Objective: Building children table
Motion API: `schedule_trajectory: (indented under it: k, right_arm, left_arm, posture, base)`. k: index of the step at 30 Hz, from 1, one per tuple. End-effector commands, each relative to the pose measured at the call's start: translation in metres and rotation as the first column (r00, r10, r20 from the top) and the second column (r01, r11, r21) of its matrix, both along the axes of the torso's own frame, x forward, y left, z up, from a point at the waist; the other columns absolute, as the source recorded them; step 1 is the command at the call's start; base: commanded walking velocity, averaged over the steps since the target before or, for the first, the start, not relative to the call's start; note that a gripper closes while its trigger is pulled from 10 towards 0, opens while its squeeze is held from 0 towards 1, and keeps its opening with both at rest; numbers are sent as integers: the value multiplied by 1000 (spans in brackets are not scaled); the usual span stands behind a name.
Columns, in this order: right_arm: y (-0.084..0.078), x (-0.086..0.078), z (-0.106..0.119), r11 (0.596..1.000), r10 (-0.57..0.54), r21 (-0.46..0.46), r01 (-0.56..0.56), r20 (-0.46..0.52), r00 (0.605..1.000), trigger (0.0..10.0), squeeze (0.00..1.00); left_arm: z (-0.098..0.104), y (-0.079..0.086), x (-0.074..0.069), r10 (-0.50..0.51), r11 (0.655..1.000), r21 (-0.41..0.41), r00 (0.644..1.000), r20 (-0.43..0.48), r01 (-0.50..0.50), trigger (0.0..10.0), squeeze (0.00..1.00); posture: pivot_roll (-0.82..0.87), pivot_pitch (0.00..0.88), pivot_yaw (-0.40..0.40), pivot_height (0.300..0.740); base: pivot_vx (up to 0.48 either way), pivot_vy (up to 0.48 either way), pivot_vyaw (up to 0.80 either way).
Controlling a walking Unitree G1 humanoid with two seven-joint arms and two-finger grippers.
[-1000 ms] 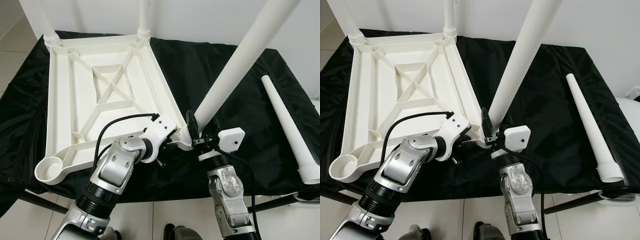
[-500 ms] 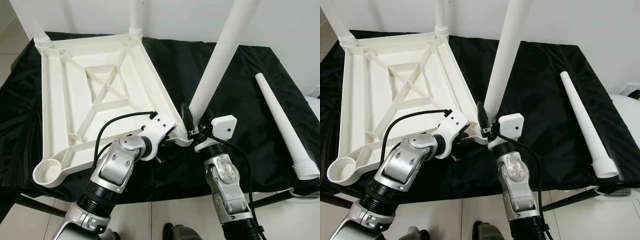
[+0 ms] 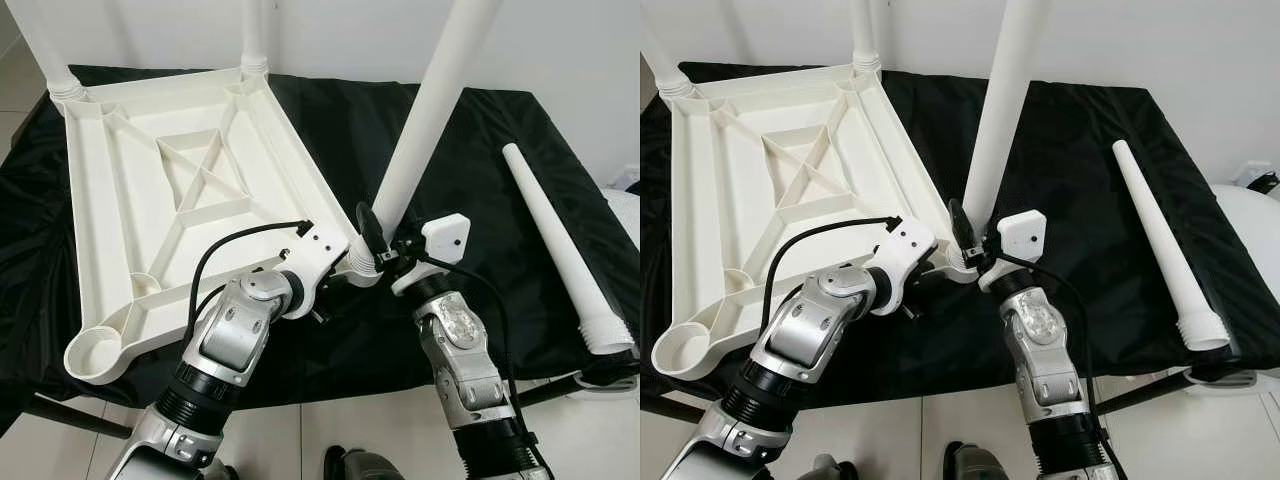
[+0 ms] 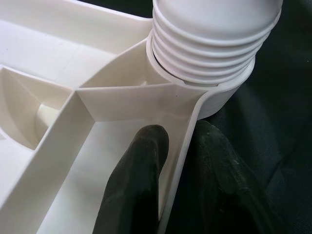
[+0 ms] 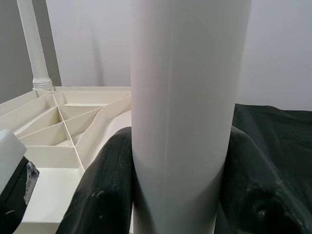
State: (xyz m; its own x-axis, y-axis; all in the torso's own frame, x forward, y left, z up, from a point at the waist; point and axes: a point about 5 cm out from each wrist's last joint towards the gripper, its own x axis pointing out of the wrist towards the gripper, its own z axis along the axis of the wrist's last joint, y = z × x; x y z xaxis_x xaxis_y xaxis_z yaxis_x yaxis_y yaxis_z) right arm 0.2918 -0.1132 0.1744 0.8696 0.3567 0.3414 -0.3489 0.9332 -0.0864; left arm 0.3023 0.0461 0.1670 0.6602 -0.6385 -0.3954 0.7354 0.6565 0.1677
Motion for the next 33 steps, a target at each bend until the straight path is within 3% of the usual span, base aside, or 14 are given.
schedule_trajectory:
  k: [1, 21, 33]
  right_arm:
    - [-27, -7, -90, 986, -128, -148, 70, -429, 894, 10000, 0]
    - [-23, -13, -92, 982, -184, -111, 150, -434, 882, 10000, 0]
    - [-14, -12, -80, 960, -278, -78, 269, -374, 885, 10000, 0]
  left_arm:
    - [27, 2, 3, 33, 999, -39, 992, 122, -28, 10000, 0]
    - [28, 2, 5, 49, 998, -42, 990, 132, -43, 10000, 0]
    - [24, -1, 9, 120, 991, -72, 986, 114, -112, 10000, 0]
  posture:
    - [-60, 162, -33, 740]
    - [-62, 163, -31, 740]
    - [-59, 159, -35, 740]
  base:
    - [0, 0, 0]
    - [0, 0, 0]
    - [0, 0, 0]
